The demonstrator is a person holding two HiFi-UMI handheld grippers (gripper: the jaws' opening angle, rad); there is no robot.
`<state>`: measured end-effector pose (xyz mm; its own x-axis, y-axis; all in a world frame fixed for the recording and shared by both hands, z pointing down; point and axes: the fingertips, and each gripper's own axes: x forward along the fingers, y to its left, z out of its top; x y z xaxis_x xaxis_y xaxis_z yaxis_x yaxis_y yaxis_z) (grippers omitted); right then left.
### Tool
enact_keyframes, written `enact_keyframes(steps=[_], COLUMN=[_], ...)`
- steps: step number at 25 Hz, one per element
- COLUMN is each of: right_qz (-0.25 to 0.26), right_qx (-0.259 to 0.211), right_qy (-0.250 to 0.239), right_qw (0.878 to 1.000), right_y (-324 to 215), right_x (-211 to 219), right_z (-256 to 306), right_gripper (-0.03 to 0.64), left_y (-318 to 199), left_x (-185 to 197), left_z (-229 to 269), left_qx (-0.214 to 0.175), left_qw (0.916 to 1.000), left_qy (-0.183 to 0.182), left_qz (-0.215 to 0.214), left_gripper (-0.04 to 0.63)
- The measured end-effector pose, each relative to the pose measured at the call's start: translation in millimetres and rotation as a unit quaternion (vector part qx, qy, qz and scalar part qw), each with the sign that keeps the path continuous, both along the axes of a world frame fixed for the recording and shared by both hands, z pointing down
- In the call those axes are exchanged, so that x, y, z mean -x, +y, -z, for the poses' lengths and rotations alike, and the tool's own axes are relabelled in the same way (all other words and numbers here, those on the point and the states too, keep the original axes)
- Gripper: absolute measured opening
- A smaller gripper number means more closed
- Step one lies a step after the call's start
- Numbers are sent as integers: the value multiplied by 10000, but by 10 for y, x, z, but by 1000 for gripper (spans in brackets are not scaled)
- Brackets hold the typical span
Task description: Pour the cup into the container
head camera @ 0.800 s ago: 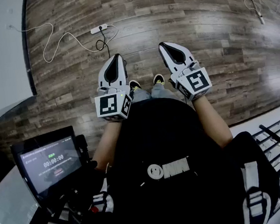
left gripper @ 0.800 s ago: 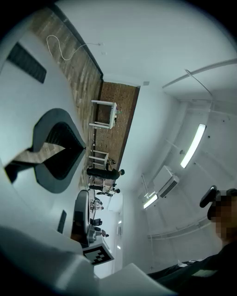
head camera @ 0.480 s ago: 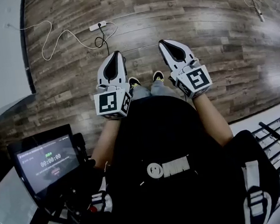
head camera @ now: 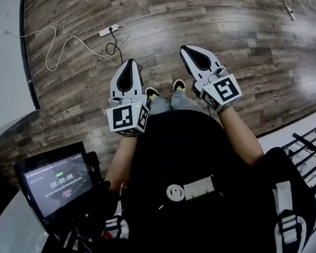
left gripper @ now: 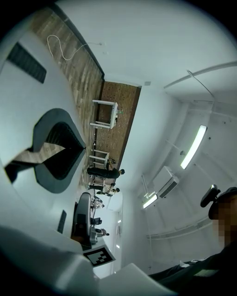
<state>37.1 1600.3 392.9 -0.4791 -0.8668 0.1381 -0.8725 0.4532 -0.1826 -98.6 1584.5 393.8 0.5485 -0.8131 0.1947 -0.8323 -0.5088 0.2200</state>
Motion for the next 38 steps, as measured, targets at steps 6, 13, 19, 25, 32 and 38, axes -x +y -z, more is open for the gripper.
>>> enact_keyframes(steps=[6, 13, 19, 25, 32, 38], right_qz=[-62, -136, -129, -15, 141, 174], right_qx=[29, 149, 184, 248, 80, 31], right_qy=[15, 126, -23, -240, -162, -287], right_qw=[10000, 9997, 9997, 9994, 9997, 9994], right_y=[27, -109, -435, -1133, -1308, -1587], right_x=[134, 157, -128, -730, -781, -1079], right_z=[-91, -105, -197, -313, -193, -124], right_gripper=[5, 5, 5, 5, 5, 5], left_y=[-7, -235, -568, -1244, -1347, -1551], left_x=[149, 250, 45, -605, -666, -980], left_z=[-73, -110, -167, -203, -142, -89], left_qx=[-78, -27, 62, 129, 73, 102], left_qw=[9999, 9999, 9995, 9986, 9982, 9976], left_qy=[-83, -141, -282, -498, -561, -642], left_qz=[-55, -27, 95, 156, 183, 223], left_gripper=[-3, -3, -3, -3, -3, -3])
